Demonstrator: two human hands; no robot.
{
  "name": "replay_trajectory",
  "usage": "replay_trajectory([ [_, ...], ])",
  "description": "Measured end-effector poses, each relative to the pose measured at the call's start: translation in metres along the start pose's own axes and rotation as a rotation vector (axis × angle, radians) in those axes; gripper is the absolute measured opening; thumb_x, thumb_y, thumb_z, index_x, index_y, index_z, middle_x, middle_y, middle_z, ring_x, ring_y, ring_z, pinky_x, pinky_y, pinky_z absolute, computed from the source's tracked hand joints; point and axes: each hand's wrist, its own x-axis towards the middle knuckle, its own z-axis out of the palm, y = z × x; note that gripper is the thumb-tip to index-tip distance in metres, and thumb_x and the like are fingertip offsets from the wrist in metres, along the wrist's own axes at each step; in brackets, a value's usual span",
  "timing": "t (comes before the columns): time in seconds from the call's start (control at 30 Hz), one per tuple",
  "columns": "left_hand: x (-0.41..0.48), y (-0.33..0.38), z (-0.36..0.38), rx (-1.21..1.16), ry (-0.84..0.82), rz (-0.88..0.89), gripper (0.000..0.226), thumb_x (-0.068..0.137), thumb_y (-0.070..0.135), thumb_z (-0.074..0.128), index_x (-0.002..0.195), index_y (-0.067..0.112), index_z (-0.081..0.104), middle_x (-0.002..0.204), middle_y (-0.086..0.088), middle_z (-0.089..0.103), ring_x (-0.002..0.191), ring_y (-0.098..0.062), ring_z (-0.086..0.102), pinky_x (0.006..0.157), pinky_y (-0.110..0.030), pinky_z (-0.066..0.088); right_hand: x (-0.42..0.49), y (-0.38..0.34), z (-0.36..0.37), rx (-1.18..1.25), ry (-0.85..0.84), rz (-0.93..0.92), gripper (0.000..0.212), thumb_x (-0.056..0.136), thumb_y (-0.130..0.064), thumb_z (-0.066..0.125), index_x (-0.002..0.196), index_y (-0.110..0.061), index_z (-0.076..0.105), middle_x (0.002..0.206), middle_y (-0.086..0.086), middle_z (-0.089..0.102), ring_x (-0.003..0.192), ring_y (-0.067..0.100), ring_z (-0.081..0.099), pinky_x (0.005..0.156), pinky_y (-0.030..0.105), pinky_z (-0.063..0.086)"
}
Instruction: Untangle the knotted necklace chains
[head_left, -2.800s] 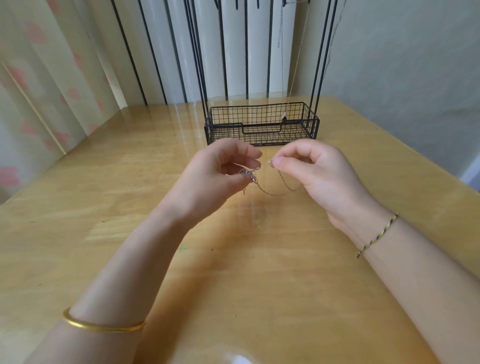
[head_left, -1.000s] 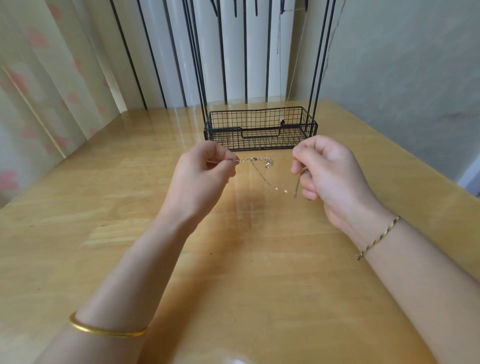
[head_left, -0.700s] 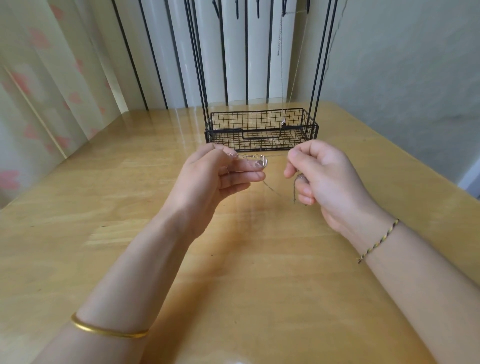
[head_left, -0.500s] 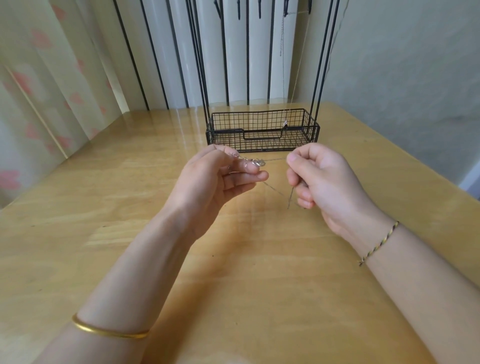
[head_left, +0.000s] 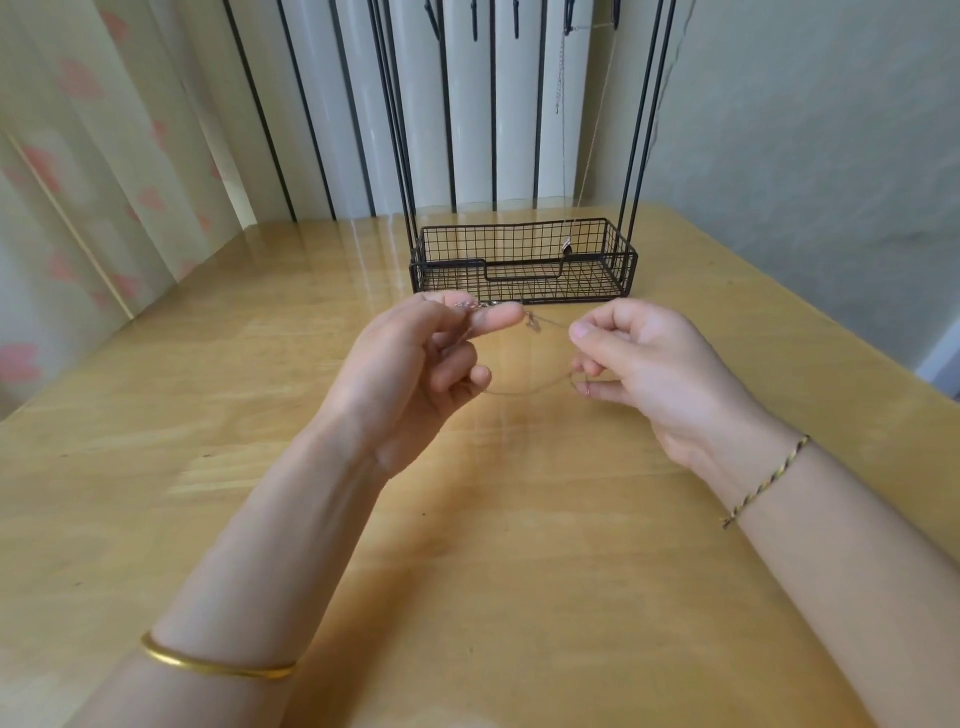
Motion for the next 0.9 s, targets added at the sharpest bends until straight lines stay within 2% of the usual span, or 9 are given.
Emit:
replay_trajectory([
  [0.1, 0.002, 0.005, -0.004, -0.167, 0.018, -0.017, 0.018, 0.097, 0.006, 0.037, 0.083, 0.016, 0.043, 0.100, -0.006, 0.072, 0.034, -0.003, 0.022, 0.035, -0.011, 0.032, 0.001, 0.002, -0.005, -0.108, -0.097, 0.057, 0.014, 0.087, -0.002, 0.060, 0.080, -0.015, 0.062, 0.057, -0.005, 0.054, 0.059, 0.010, 0.050, 0.074, 0.032, 0.047],
  [0.2, 0.004, 0.011, -0.012, -0.322, 0.047, -0.010, 0.014, 0.096, 0.004, 0.039, 0.088, 0.014, 0.042, 0.105, -0.007, 0.070, 0.033, -0.002, 0.026, 0.030, -0.009, 0.028, 0.002, 0.003, -0.008, -0.204, -0.021, 0.036, 0.018, 0.083, -0.001, 0.062, 0.077, -0.018, 0.065, 0.060, -0.003, 0.057, 0.060, 0.008, 0.052, 0.069, 0.027, 0.045],
  [0.33, 0.007, 0.016, -0.025, -0.324, 0.179, 0.003, 0.023, 0.094, -0.003, 0.038, 0.108, 0.012, 0.048, 0.111, -0.012, 0.068, 0.036, -0.001, 0.029, 0.032, -0.007, 0.030, 0.004, 0.000, -0.013, -0.021, 0.100, 0.115, 0.018, 0.089, -0.002, 0.056, 0.080, -0.015, 0.063, 0.060, -0.001, 0.054, 0.062, 0.015, 0.062, 0.073, 0.034, 0.054],
  [0.4, 0.009, 0.017, -0.032, -0.266, 0.239, -0.008, 0.027, 0.093, -0.005, 0.036, 0.108, 0.012, 0.050, 0.113, -0.013, 0.066, 0.036, -0.001, 0.030, 0.032, -0.008, 0.030, 0.004, -0.004, -0.015, 0.167, 0.089, 0.164, 0.019, 0.091, 0.000, 0.051, 0.083, -0.013, 0.062, 0.058, 0.000, 0.046, 0.049, 0.014, 0.058, 0.062, 0.034, 0.057],
  [0.5, 0.012, 0.016, -0.038, -0.163, 0.285, -0.082, 0.023, 0.094, -0.005, 0.039, 0.099, 0.011, 0.055, 0.108, -0.010, 0.063, 0.037, -0.001, 0.034, 0.031, -0.007, 0.028, 0.004, -0.011, -0.018, 0.350, 0.052, 0.172, 0.019, 0.092, -0.001, 0.048, 0.085, -0.013, 0.061, 0.059, -0.001, 0.044, 0.036, 0.007, 0.040, 0.042, 0.022, 0.047],
  [0.6, 0.012, 0.011, -0.039, 0.092, 0.294, -0.147, 0.021, 0.092, -0.005, 0.046, 0.086, 0.009, 0.060, 0.091, -0.007, 0.062, 0.042, -0.002, 0.038, 0.030, -0.009, 0.025, 0.006, -0.015, -0.023, 0.617, -0.025, 0.209, 0.015, 0.092, -0.005, 0.048, 0.088, -0.014, 0.060, 0.060, -0.002, 0.050, 0.031, 0.004, 0.031, 0.043, 0.017, 0.043],
  [0.73, 0.011, 0.000, -0.037, 0.545, 0.249, -0.154, 0.026, 0.092, -0.007, 0.046, 0.079, 0.007, 0.064, 0.076, -0.007, 0.054, 0.054, -0.010, 0.042, 0.034, -0.014, 0.030, 0.006, -0.019, -0.023, 0.867, -0.091, 0.278, 0.019, 0.093, -0.003, 0.043, 0.088, -0.012, 0.060, 0.068, 0.001, 0.063, 0.035, 0.002, 0.034, 0.040, 0.014, 0.042],
  [0.8, 0.010, -0.002, -0.034, 0.648, 0.224, -0.148, 0.026, 0.092, -0.006, 0.046, 0.081, 0.007, 0.065, 0.075, -0.007, 0.054, 0.056, -0.011, 0.046, 0.038, -0.016, 0.034, 0.006, -0.020, -0.023, 0.908, -0.095, 0.280, 0.022, 0.092, -0.001, 0.042, 0.089, -0.010, 0.061, 0.073, 0.004, 0.066, 0.038, 0.001, 0.038, 0.041, 0.013, 0.042],
  [0.9, 0.010, -0.002, -0.035, 0.643, 0.217, -0.142, 0.027, 0.091, -0.008, 0.044, 0.081, 0.008, 0.064, 0.082, -0.007, 0.061, 0.054, -0.007, 0.056, 0.040, -0.016, 0.037, 0.007, -0.018, -0.024, 0.836, -0.020, 0.271, 0.023, 0.093, -0.001, 0.041, 0.092, -0.010, 0.062, 0.081, 0.004, 0.067, 0.037, 0.002, 0.035, 0.039, 0.014, 0.039],
])
